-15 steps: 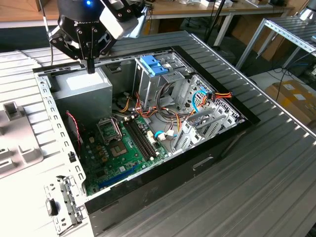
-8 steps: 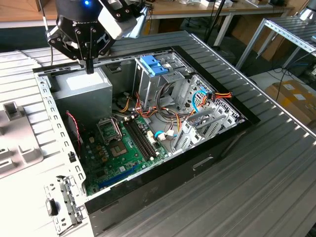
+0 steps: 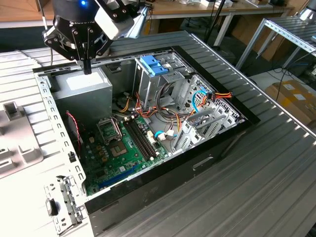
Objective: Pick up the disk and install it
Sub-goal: 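Reach for the disk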
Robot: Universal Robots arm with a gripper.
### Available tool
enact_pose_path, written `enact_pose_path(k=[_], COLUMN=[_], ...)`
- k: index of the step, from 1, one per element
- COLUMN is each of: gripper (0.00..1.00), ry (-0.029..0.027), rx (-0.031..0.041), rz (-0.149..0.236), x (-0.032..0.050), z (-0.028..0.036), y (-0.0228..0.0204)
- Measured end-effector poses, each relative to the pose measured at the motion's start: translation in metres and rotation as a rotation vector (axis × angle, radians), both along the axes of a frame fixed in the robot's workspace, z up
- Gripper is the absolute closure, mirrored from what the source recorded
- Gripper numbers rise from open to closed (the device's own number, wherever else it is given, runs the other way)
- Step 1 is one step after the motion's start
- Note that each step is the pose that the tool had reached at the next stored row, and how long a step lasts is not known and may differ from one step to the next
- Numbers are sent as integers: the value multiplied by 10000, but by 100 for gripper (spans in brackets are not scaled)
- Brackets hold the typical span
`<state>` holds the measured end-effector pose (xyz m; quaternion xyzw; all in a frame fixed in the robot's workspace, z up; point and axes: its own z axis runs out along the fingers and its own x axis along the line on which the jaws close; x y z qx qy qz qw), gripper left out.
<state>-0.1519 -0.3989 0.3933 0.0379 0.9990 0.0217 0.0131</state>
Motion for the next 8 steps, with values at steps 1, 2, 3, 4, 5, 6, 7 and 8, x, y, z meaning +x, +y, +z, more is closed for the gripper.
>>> enact_pose_path(k=[1, 2, 3, 4, 5, 6, 7, 8], gripper=[89, 89, 89, 89, 89, 89, 89, 89], ry=[1, 1, 1, 0, 1, 0, 0, 0], rx=[-1, -1, -1, 0, -1, 0, 0, 0], rz=[0, 0, 0, 0, 0, 0, 0, 0], x=[-3, -7, -10, -13, -17, -20, -23, -26], z=[0, 0, 0, 0, 0, 0, 0, 0], y=[0, 0, 0, 0, 0, 0, 0, 0])
